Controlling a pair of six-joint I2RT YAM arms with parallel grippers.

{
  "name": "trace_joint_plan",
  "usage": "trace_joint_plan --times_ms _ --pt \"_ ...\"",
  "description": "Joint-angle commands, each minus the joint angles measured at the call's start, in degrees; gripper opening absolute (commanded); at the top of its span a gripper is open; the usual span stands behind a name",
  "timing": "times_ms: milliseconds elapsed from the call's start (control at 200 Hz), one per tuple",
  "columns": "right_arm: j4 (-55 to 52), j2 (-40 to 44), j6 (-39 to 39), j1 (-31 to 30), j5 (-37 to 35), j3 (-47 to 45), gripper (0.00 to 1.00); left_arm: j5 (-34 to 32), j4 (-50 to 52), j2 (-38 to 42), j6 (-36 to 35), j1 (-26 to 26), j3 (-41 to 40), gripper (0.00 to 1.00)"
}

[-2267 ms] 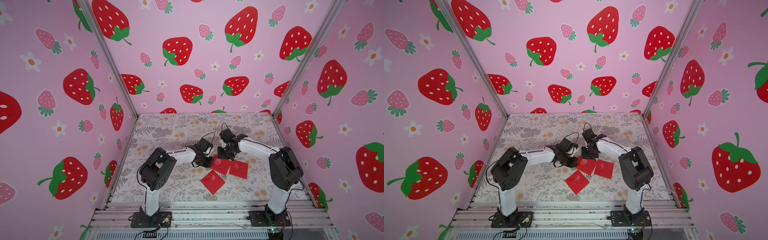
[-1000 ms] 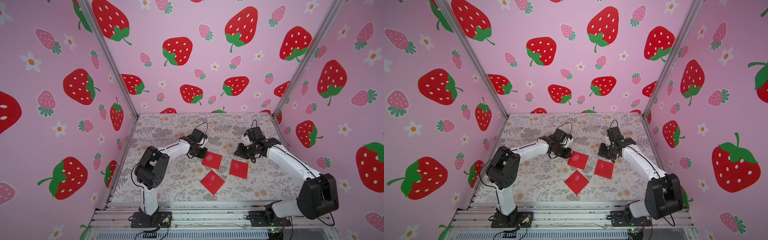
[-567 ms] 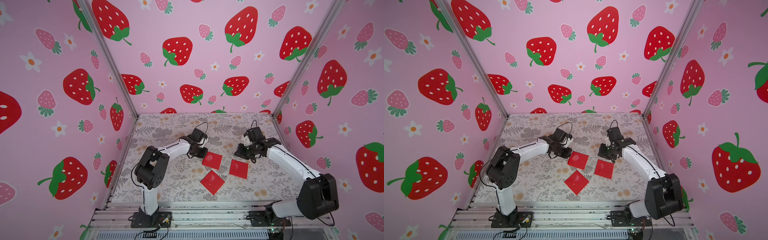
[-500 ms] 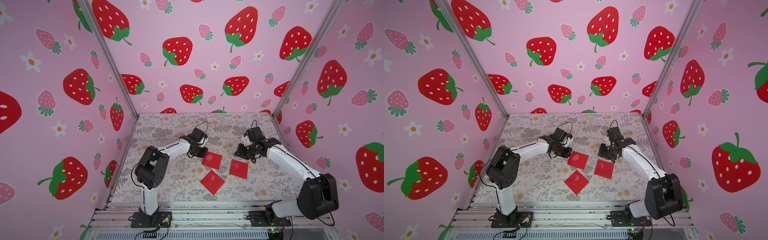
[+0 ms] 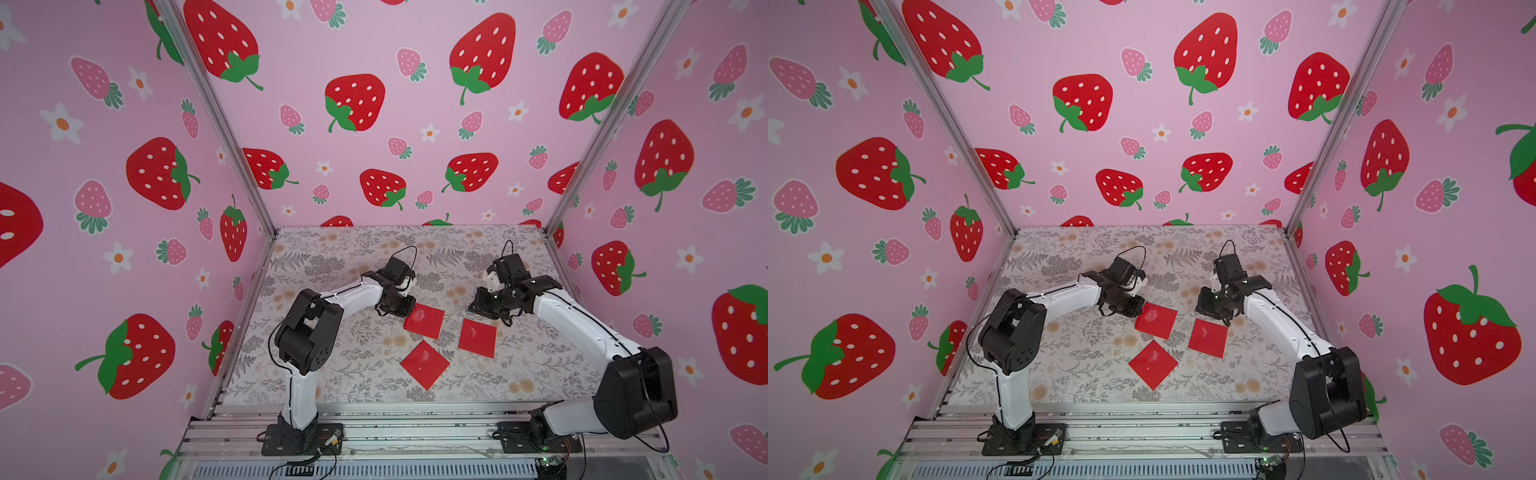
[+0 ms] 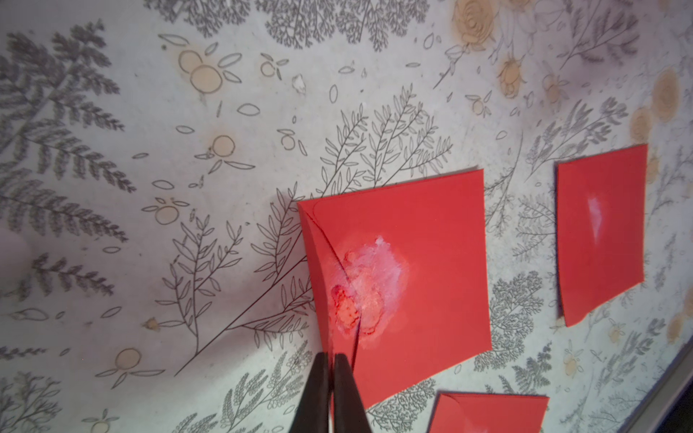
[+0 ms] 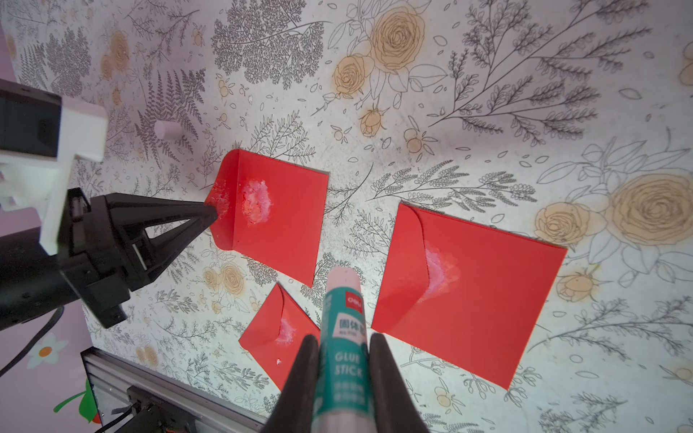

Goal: Seal the envelope with a glue stick
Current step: Seal the envelope at the center of the board.

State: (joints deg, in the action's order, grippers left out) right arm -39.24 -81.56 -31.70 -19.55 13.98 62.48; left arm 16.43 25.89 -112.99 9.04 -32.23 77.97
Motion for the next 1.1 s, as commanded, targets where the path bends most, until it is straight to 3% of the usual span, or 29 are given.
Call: trace_joint_plan --times_ms 0,475,595,1096 --pt "-1.51 1.44 0.59 0.22 0.59 0.61 0.0 -0.6 1.26 -0.08 -0.71 0.23 2.36 0.01" --pt "-1.47 1.09 0.94 0.26 0.51 0.3 0.0 -9.88 7.57 1.83 -4.46 0.94 3.44 0.01" --pt "-1.44 1.12 1.03 0.22 0.46 0.1 0.0 -8.96 7.67 2.06 -4.15 0.94 3.71 0.12" --pt "-1.18 1.13 1.03 0.22 0.69 -0.24 0.0 -5.01 5.7 1.54 -3.18 1.09 3.92 0.21"
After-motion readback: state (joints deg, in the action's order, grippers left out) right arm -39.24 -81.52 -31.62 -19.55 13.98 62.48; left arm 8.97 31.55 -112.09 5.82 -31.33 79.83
